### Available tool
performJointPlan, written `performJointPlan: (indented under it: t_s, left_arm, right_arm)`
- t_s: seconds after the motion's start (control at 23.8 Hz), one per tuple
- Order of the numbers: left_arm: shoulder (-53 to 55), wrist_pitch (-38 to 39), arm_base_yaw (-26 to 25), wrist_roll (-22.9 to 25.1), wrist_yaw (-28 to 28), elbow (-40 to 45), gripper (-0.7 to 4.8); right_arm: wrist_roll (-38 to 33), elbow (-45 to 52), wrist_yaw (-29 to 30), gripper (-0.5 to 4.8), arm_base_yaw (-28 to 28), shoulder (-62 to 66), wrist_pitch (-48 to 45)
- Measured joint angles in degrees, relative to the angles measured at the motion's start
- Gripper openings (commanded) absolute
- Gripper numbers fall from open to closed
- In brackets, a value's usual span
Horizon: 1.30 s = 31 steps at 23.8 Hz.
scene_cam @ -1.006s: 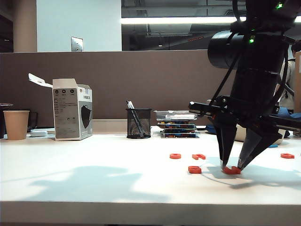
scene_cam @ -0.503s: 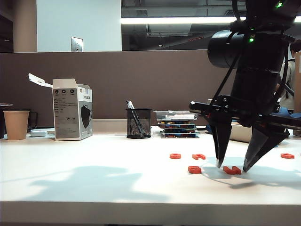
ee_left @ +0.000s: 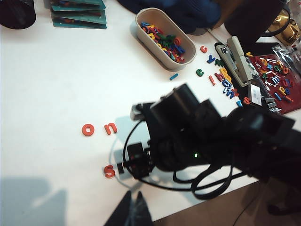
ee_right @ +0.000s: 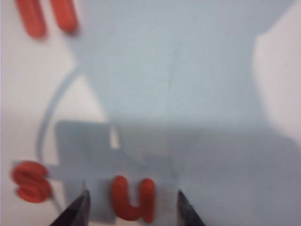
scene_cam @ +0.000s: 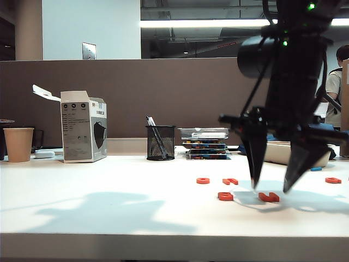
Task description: Select the appropriate letters from the row of letter magnets placed on the table to arrange into the word "sun".
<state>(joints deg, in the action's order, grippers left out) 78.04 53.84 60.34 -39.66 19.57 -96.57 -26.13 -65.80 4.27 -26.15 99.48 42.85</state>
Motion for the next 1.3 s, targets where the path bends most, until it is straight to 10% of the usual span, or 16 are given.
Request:
performJointPlan:
  t_s: [1.3]
  left_arm:
    - [0.00, 0.00, 0.00, 0.00, 0.02, 0.02, -0.05]
  right_arm:
    - [9.16, -14.29, -1.22, 2.35, 0.07, 11.56, -3.78]
